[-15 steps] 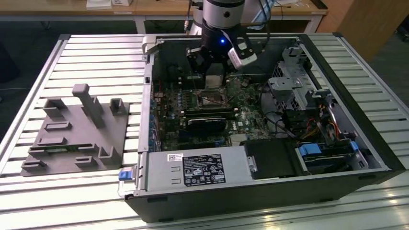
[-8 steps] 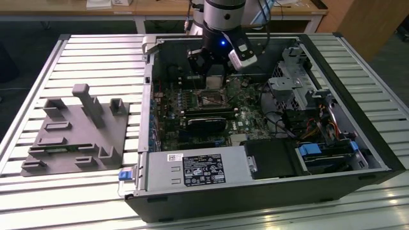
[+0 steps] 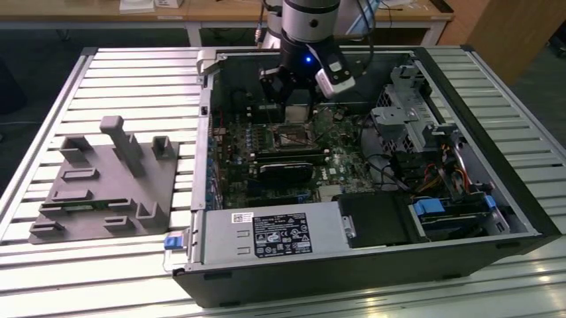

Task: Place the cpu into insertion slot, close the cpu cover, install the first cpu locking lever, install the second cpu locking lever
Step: 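Place the cpu into insertion slot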

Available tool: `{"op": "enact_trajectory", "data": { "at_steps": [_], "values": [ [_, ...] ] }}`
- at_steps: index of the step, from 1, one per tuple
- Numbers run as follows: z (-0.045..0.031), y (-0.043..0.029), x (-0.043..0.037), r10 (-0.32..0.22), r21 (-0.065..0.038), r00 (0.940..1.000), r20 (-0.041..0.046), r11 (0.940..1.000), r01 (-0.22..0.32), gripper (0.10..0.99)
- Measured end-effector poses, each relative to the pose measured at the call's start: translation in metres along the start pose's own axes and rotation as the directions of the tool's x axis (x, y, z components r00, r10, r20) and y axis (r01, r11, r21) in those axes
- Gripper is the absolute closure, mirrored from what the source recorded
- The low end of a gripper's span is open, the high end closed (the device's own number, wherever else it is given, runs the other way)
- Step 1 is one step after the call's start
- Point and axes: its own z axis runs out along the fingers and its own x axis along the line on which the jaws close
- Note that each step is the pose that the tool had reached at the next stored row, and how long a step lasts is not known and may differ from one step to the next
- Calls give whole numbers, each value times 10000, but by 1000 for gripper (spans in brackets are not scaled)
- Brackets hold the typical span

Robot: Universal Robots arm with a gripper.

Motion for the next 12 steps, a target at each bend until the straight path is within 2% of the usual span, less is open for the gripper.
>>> {"op": "enact_trajectory", "data": {
  "at_steps": [4, 7, 12],
  "values": [
    [3, 0, 0, 617, -4, 9981, 39, 9981, -617, 549],
    [6, 0, 0, 1084, -7, 9941, 70, 9941, -1084, 549],
    [10, -1, 0, 2015, -20, 9794, 129, 9795, -2015, 549]
  ]
}}
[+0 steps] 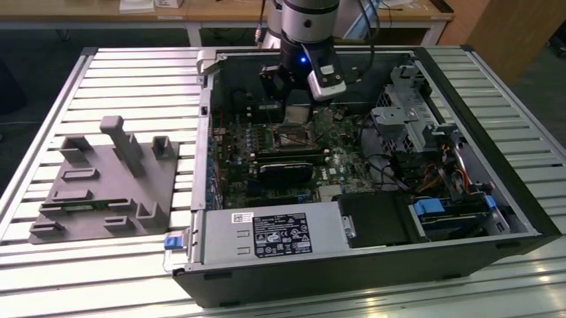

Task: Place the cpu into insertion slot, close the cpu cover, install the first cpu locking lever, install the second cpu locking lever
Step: 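Place the cpu into insertion slot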

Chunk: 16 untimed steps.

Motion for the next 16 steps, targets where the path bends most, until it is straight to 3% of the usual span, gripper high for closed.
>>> {"op": "enact_trajectory", "data": {
  "at_steps": [7, 16],
  "values": [
    [4, 0, 0, 1049, -7, 9945, 67, 9945, -1049, 549],
    [7, -1, 0, 2308, -25, 9729, 147, 9730, -2308, 549]
  ]
}}
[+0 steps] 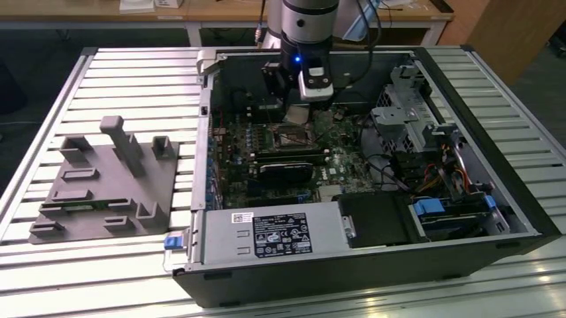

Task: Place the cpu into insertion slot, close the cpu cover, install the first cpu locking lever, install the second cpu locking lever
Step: 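Place the cpu into insertion slot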

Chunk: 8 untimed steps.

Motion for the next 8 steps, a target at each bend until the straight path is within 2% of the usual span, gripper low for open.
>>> {"op": "enact_trajectory", "data": {
  "at_steps": [4, 8],
  "values": [
    [1, 0, 0, 556, -3, 9984, 35, 9985, -556, 549],
    [3, 0, 0, 1130, -7, 9936, 72, 9936, -1130, 549]
  ]
}}
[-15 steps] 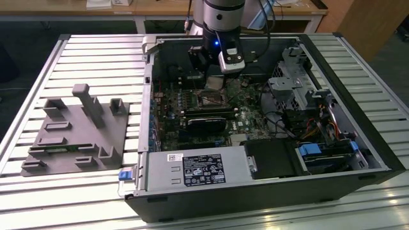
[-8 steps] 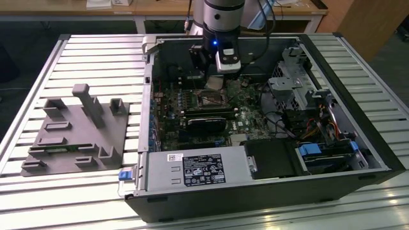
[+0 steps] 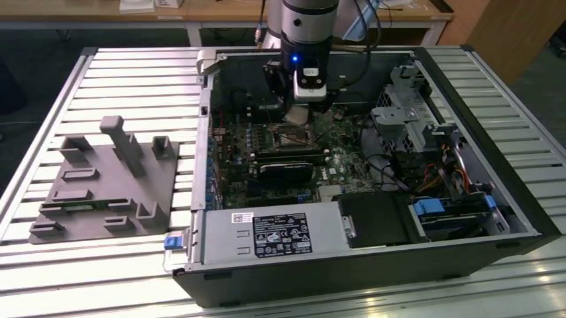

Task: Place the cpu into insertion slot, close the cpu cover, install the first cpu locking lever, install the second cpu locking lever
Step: 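Place the cpu into insertion slot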

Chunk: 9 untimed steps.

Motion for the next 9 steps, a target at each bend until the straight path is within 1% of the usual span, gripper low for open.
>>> {"op": "enact_trajectory", "data": {
  "at_steps": [4, 9],
  "values": [
    [1, 0, 0, 509, -2, 9987, 32, 9987, -509, 549],
    [3, 0, 0, 998, -6, 9950, 63, 9950, -998, 549]
  ]
}}
